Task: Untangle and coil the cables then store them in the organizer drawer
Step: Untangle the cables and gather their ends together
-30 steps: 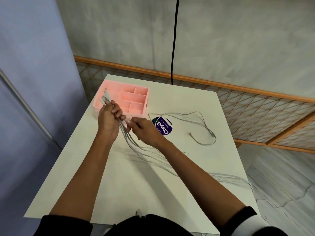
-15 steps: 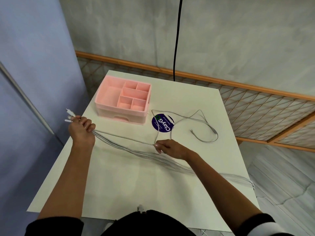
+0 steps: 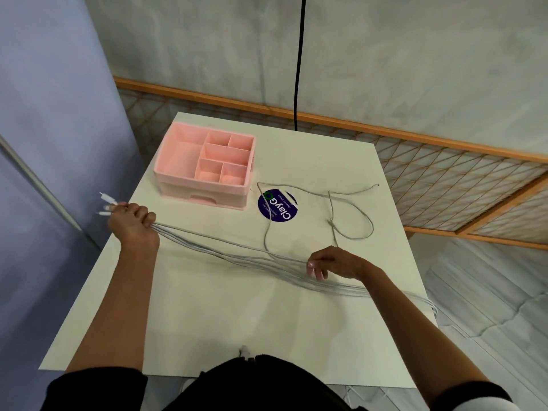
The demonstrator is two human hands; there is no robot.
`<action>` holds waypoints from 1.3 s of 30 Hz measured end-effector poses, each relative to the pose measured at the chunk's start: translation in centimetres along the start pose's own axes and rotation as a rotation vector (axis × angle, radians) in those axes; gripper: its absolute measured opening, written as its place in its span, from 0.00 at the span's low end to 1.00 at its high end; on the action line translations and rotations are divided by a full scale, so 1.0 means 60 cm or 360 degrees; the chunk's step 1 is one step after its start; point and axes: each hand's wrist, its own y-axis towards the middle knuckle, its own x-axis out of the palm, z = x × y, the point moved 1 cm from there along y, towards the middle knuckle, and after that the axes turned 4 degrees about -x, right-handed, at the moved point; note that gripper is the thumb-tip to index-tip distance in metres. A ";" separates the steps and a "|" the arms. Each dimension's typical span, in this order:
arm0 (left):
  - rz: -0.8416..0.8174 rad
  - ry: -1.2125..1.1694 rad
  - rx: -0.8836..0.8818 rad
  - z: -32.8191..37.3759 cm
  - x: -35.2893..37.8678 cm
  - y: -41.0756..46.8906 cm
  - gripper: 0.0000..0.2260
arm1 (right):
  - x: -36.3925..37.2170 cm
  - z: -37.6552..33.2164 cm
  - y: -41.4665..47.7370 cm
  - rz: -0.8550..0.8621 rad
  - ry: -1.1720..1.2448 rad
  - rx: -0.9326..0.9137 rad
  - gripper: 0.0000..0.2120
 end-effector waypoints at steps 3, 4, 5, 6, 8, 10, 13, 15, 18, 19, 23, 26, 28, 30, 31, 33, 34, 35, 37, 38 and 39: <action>0.0011 0.0025 0.0012 0.000 -0.002 0.006 0.15 | 0.007 0.014 -0.009 0.0175 -0.0075 0.0051 0.17; 0.0012 0.0036 0.0012 -0.002 -0.002 0.007 0.15 | 0.008 0.018 -0.010 0.0206 -0.0111 0.0040 0.17; 0.0015 0.0048 0.0010 -0.004 -0.002 0.008 0.14 | 0.010 0.022 -0.011 0.0213 -0.0136 0.0028 0.17; 0.0022 0.0055 0.0009 -0.007 -0.002 0.008 0.14 | 0.009 0.025 -0.012 0.0193 -0.0146 0.0028 0.17; 0.0031 0.0065 0.0014 -0.009 -0.001 0.008 0.14 | 0.008 0.030 -0.014 0.0092 -0.0137 0.0009 0.15; 0.0027 0.0068 0.0024 -0.008 0.001 0.009 0.15 | 0.008 0.030 -0.016 0.0061 -0.0074 -0.0013 0.12; 0.0042 0.0066 0.0022 -0.008 0.001 0.011 0.14 | 0.011 0.030 -0.018 0.0229 0.0046 -0.0030 0.07; 0.0043 0.0074 0.0014 -0.009 0.000 0.012 0.14 | 0.014 0.035 -0.017 0.0338 0.0089 -0.0045 0.06; 0.0040 0.0069 0.0003 -0.008 -0.001 0.014 0.15 | 0.012 0.043 -0.021 0.0377 0.0031 -0.0009 0.06; 0.0039 0.0068 0.0008 -0.005 0.000 0.015 0.15 | 0.009 0.048 -0.024 0.0350 -0.0015 0.0020 0.07; 0.0034 0.0076 0.0029 0.006 0.001 0.019 0.15 | -0.010 0.075 -0.049 0.0301 -0.0241 0.0122 0.10; 0.0038 0.0093 0.0029 -0.004 0.004 0.016 0.15 | -0.022 0.085 -0.062 0.0482 -0.0214 0.0215 0.11; 0.0044 0.0098 0.0024 -0.012 0.006 0.013 0.15 | -0.026 0.086 -0.062 0.0605 -0.0174 0.0294 0.13; 0.0037 0.0098 0.0033 -0.012 0.005 0.014 0.15 | -0.029 0.091 -0.063 0.0665 -0.0182 0.0341 0.12; 0.0033 0.0096 0.0038 -0.009 0.003 0.018 0.15 | -0.030 0.095 -0.064 0.0674 -0.0214 0.0354 0.11; 0.0036 0.0093 0.0056 0.002 -0.003 0.028 0.15 | -0.033 0.105 -0.070 0.0693 -0.0344 0.0368 0.07; 0.0046 0.0090 0.0069 0.007 -0.006 0.033 0.15 | -0.035 0.110 -0.074 0.0707 -0.0387 0.0382 0.05; 0.0058 0.0089 0.0080 0.012 -0.007 0.036 0.15 | -0.038 0.113 -0.078 0.0725 -0.0402 0.0395 0.05; 0.0082 0.0091 0.0103 0.015 -0.007 0.038 0.15 | -0.041 0.115 -0.081 0.0802 -0.0379 0.0403 0.04; 0.0092 0.0097 0.0113 0.015 -0.004 0.037 0.15 | -0.043 0.115 -0.080 0.0856 -0.0359 0.0398 0.04; 0.0101 0.0109 0.0118 0.014 -0.002 0.036 0.15 | -0.044 0.114 -0.079 0.0899 -0.0341 0.0392 0.04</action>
